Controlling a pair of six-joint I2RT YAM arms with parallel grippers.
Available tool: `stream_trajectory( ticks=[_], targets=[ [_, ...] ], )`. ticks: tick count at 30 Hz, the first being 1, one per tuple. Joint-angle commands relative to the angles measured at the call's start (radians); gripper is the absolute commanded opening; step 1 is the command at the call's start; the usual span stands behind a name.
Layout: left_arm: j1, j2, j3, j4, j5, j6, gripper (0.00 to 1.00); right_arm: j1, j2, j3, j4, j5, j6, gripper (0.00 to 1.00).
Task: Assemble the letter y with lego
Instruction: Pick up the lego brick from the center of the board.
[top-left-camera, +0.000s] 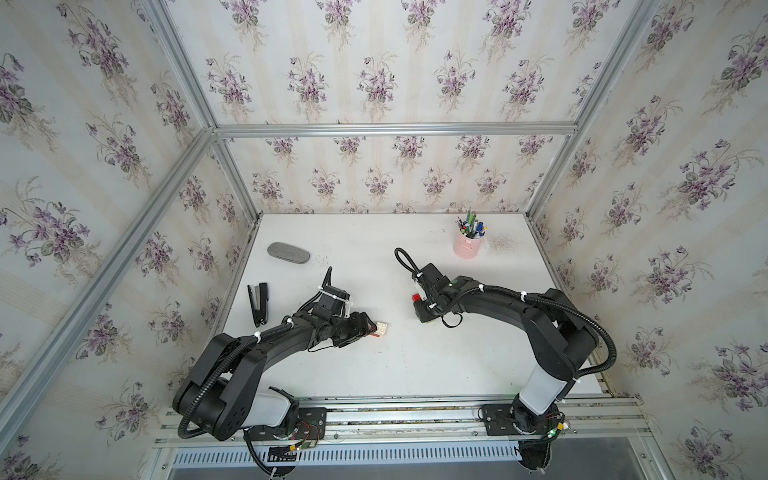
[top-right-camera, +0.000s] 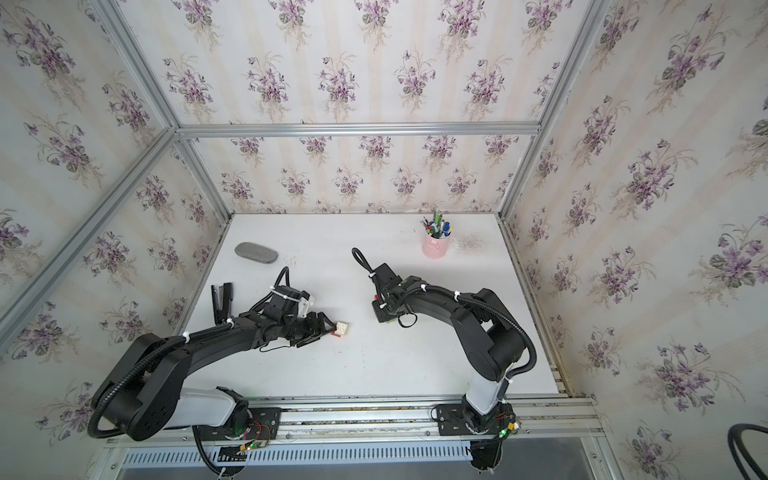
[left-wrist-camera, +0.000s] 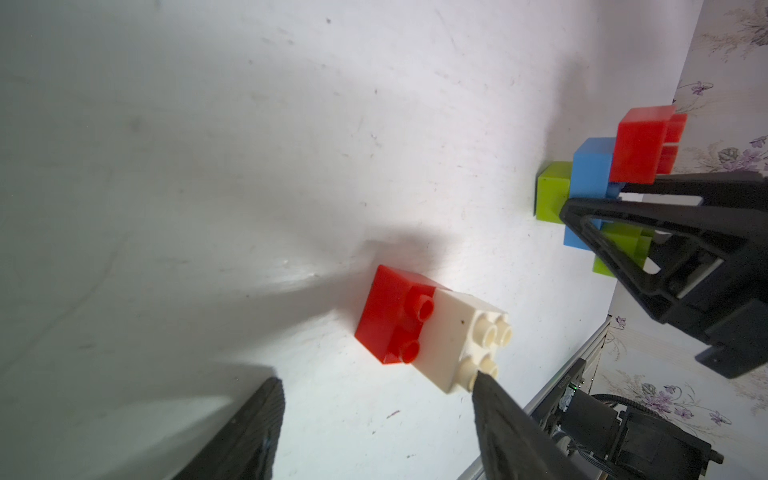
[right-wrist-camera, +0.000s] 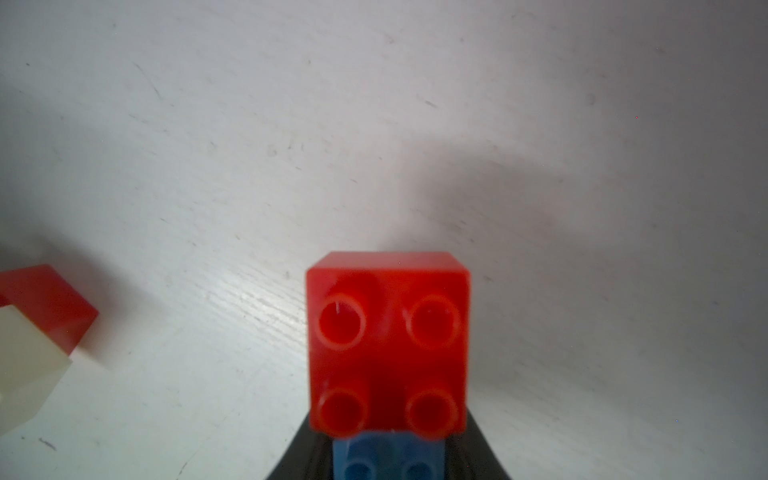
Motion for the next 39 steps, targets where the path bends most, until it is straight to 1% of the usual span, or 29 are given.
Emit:
stream_trajectory(
  ticks=[1,3,4,12,17,20,24,31,33,35,39],
  targets=[
    [0.001,0.001,-0.004,-0.051,-0.024,0.007,0.73,0.0,0.009,0.003,-0.016,-0.01,0.001,0.28],
    [0.0,-0.001,-0.005,-0.057,-0.025,0.009,0.72,0.0,0.013,0.007,-0.02,-0.004,0.003,0.35],
    [0.0,-0.001,-0.005,-0.058,-0.025,0.012,0.72,0.0,0.014,0.009,-0.021,-0.001,0.003,0.37],
    [0.0,-0.016,-0.007,-0.063,-0.03,0.007,0.72,0.0,0.03,0.028,-0.02,0.001,0.002,0.4],
    [0.0,-0.016,-0.01,-0.067,-0.031,0.007,0.72,0.0,0.036,0.031,-0.025,-0.005,-0.004,0.36],
    [0.0,-0.012,-0.01,-0.066,-0.029,0.007,0.72,0.001,0.033,0.031,-0.027,-0.012,-0.013,0.32],
    [0.0,-0.011,-0.01,-0.067,-0.03,0.007,0.72,0.005,0.009,0.031,-0.028,-0.028,-0.042,0.3],
    [0.0,-0.013,-0.01,-0.077,-0.033,0.015,0.72,0.031,-0.086,0.018,0.003,-0.093,-0.146,0.29],
    [0.001,-0.012,-0.012,-0.082,-0.038,0.018,0.71,0.045,-0.112,0.008,0.016,-0.132,-0.195,0.29],
    [0.001,-0.011,-0.011,-0.084,-0.041,0.019,0.72,0.064,-0.137,-0.006,0.034,-0.14,-0.233,0.29],
    [0.0,-0.004,-0.009,-0.088,-0.044,0.025,0.71,0.076,-0.154,0.003,0.026,-0.189,-0.288,0.29]
  ],
)
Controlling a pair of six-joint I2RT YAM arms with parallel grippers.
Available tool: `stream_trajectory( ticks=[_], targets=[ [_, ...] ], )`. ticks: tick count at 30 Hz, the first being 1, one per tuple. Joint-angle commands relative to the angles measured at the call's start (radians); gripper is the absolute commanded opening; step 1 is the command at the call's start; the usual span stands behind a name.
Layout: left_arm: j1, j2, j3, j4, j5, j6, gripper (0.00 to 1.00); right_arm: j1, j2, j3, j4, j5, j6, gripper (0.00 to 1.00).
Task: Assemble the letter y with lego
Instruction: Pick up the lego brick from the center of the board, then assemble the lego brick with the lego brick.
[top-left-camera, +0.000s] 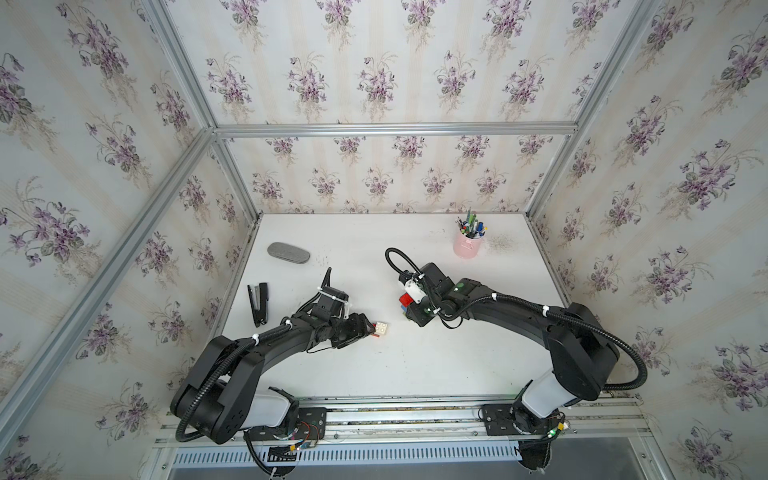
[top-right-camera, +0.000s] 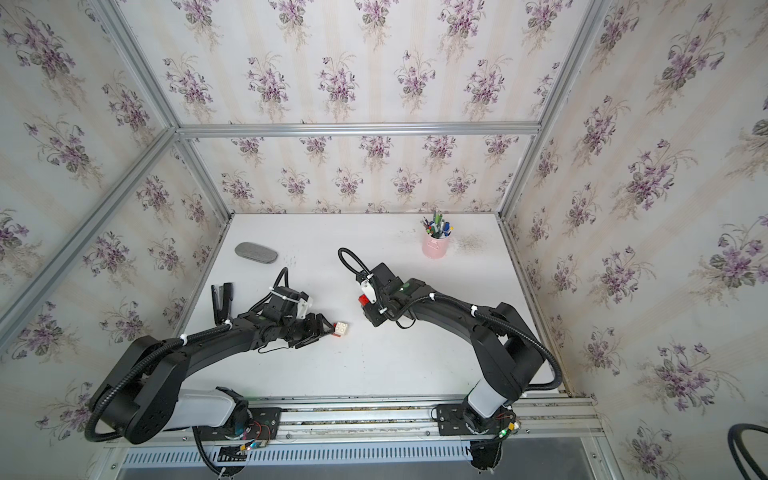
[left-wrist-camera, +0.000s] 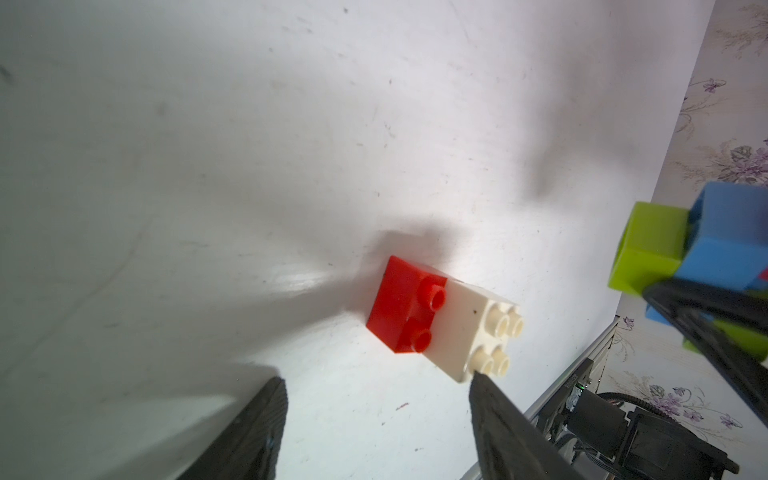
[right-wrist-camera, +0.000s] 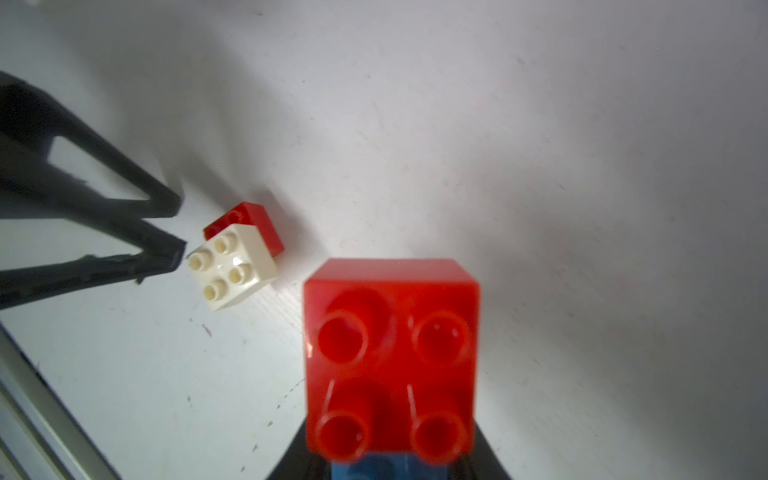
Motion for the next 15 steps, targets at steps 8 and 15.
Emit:
stream_trajectory(
  ticks=[8,15],
  targets=[
    [-0.001,0.021,0.001,-0.077,-0.036,0.022,0.71,0.081,-0.015,0.007,0.054,-0.051,-0.212,0.3],
    [0.0,0.023,0.0,-0.085,-0.045,0.028,0.71,0.093,0.01,0.032,0.054,-0.087,-0.257,0.3]
  ],
)
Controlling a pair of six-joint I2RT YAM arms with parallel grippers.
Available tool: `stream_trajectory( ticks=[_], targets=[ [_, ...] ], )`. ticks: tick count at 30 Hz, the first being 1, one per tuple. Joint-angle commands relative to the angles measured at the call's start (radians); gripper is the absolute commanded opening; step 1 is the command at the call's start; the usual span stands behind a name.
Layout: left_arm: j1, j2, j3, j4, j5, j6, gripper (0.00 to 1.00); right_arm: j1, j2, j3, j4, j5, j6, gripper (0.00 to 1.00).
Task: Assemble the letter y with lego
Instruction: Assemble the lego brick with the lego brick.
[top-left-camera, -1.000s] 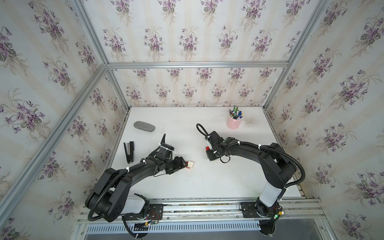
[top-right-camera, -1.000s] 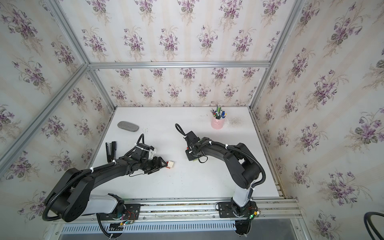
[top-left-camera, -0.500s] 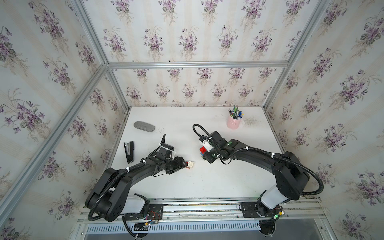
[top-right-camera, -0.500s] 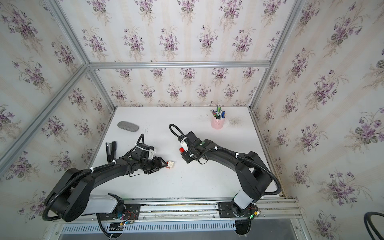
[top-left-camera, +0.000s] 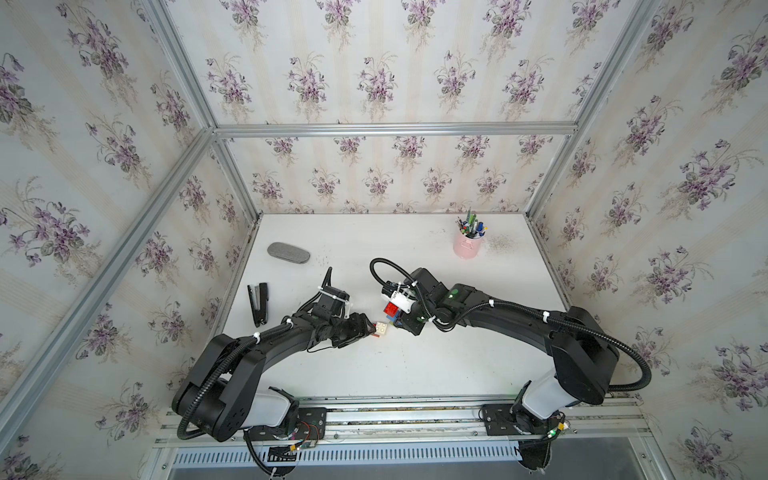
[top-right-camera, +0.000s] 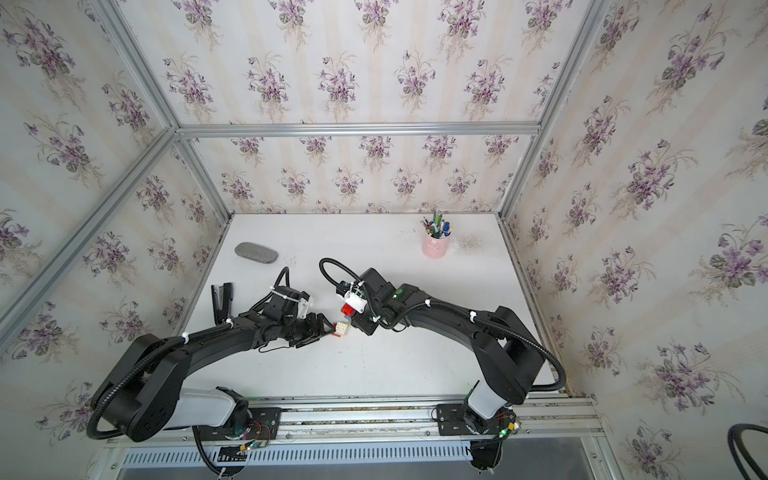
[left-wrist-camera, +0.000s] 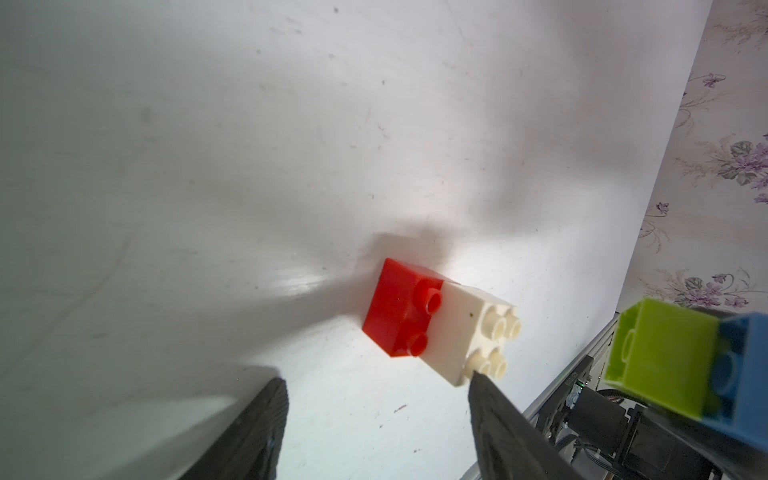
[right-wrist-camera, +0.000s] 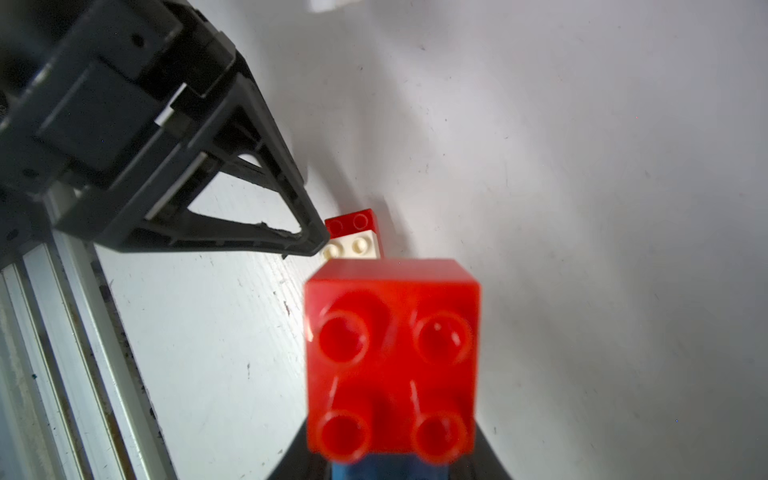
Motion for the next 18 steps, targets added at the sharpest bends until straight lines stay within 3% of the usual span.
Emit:
stream_trajectory(
  ticks=[1,18],
  targets=[
    [0.0,0.013,-0.007,-0.088,-0.051,0.014,0.71,0.008,0.021,0.02,0.008,-0.021,-0.069,0.3],
    [0.001,0.012,-0.011,-0.095,-0.061,0.016,0.71,0.031,0.099,0.073,-0.025,-0.025,-0.168,0.29]
  ],
)
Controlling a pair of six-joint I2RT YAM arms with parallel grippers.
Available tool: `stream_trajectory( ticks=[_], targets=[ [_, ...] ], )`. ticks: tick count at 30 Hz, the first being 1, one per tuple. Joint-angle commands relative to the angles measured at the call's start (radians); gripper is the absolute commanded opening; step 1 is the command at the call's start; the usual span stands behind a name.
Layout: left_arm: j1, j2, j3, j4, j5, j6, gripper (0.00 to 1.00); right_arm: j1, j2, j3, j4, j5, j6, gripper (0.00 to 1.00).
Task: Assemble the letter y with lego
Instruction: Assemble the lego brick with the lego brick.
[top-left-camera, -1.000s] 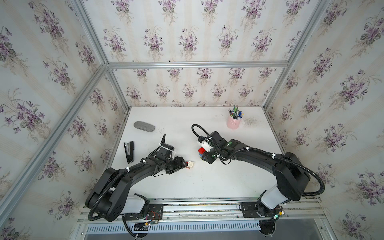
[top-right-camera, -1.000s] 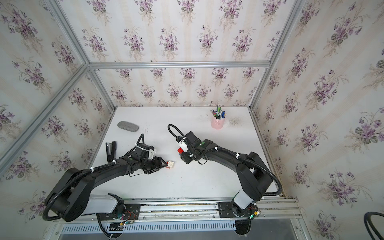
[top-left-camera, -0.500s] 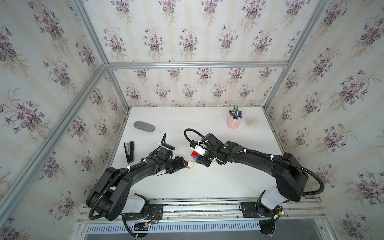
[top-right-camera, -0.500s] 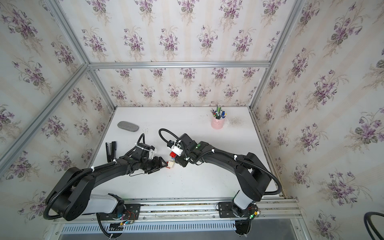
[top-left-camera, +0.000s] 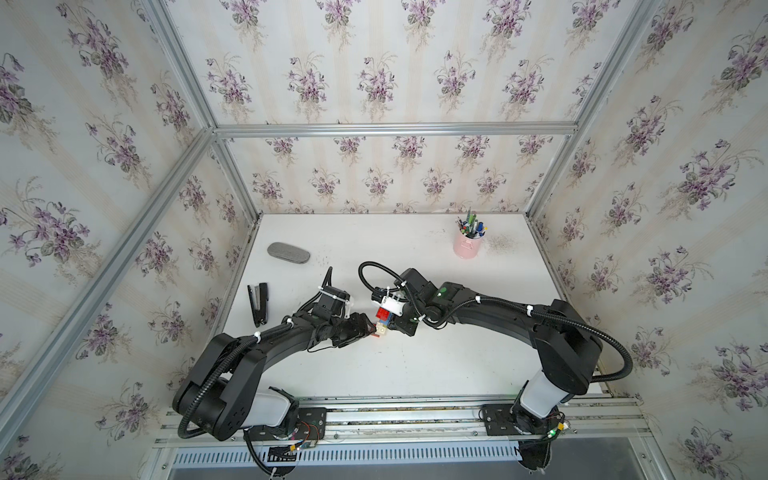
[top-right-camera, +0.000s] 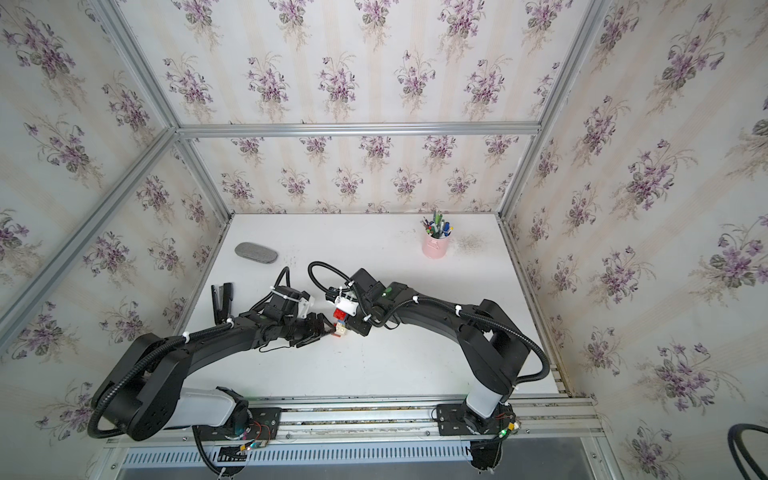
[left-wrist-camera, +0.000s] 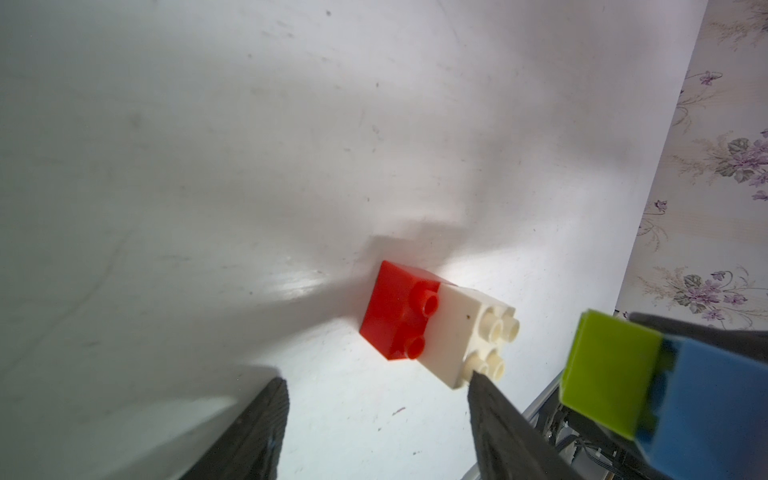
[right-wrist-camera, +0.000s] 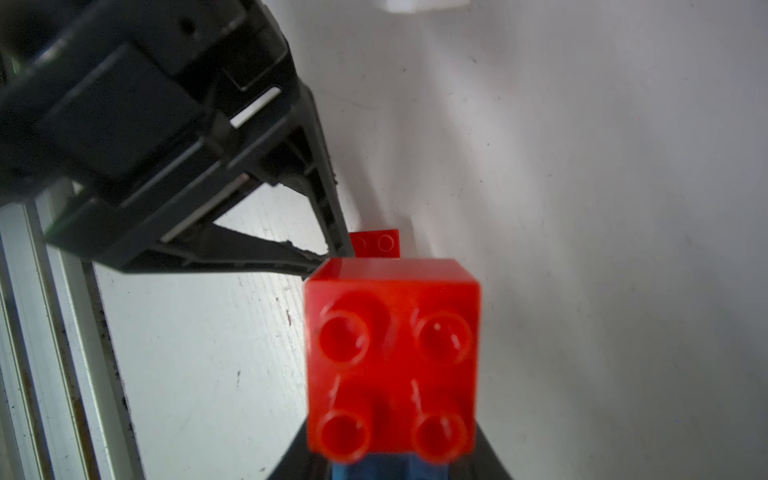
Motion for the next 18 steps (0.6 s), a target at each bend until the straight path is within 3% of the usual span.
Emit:
stream_trajectory(
  ticks=[1,18],
  targets=[
    [0.002,0.009,-0.01,-0.1,-0.063,0.012,0.71,0.005,0.011,0.009,-0.009,-0.017,-0.042,0.29],
    [0.007,0.012,-0.012,-0.101,-0.066,0.013,0.69,0.014,0.051,0.021,-0.016,-0.018,-0.072,0.29]
  ],
)
